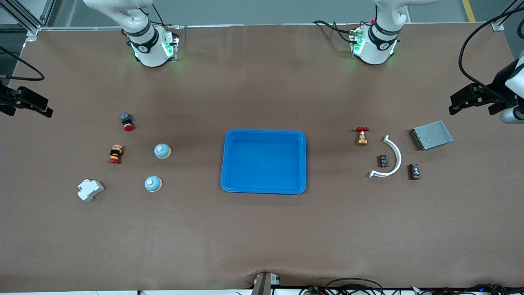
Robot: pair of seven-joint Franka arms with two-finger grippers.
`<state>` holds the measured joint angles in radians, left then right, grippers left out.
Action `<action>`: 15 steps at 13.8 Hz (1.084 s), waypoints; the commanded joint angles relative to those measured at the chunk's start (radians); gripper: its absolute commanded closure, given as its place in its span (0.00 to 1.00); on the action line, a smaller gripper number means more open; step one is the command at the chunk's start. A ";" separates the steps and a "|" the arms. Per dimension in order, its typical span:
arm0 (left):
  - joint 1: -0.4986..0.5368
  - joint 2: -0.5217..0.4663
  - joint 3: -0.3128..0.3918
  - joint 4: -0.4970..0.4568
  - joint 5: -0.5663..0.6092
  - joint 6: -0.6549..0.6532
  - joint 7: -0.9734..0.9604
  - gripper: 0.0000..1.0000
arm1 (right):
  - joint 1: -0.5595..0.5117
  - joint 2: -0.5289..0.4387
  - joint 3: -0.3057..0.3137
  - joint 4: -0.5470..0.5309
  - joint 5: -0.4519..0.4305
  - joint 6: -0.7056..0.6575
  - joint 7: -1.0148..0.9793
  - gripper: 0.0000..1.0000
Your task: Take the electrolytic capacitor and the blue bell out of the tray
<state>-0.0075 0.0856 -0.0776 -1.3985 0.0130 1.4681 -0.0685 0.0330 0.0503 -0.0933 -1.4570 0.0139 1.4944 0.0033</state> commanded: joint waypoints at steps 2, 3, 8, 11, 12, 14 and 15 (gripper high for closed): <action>0.023 -0.033 -0.022 -0.010 -0.082 0.011 -0.089 0.00 | -0.015 -0.038 0.015 -0.036 0.015 0.003 0.020 0.00; 0.032 -0.033 -0.022 -0.019 -0.091 0.012 -0.094 0.00 | -0.015 -0.038 0.015 -0.037 0.017 0.003 0.020 0.00; 0.031 -0.040 -0.027 -0.094 -0.048 0.074 -0.027 0.00 | -0.015 -0.038 0.015 -0.040 0.020 0.003 0.020 0.00; 0.032 -0.038 -0.027 -0.112 -0.048 0.084 0.001 0.00 | -0.015 -0.038 0.015 -0.040 0.020 0.003 0.020 0.00; 0.032 -0.038 -0.027 -0.125 -0.048 0.095 0.001 0.00 | -0.015 -0.038 0.014 -0.040 0.020 0.004 0.020 0.00; 0.032 -0.040 -0.027 -0.134 -0.047 0.097 -0.005 0.00 | -0.015 -0.038 0.015 -0.040 0.020 0.004 0.020 0.00; 0.032 -0.034 -0.025 -0.128 -0.044 0.089 -0.005 0.00 | -0.015 -0.038 0.015 -0.040 0.020 0.004 0.020 0.00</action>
<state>0.0164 0.0725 -0.0955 -1.5035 -0.0500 1.5479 -0.0838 0.0330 0.0491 -0.0926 -1.4615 0.0230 1.4937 0.0078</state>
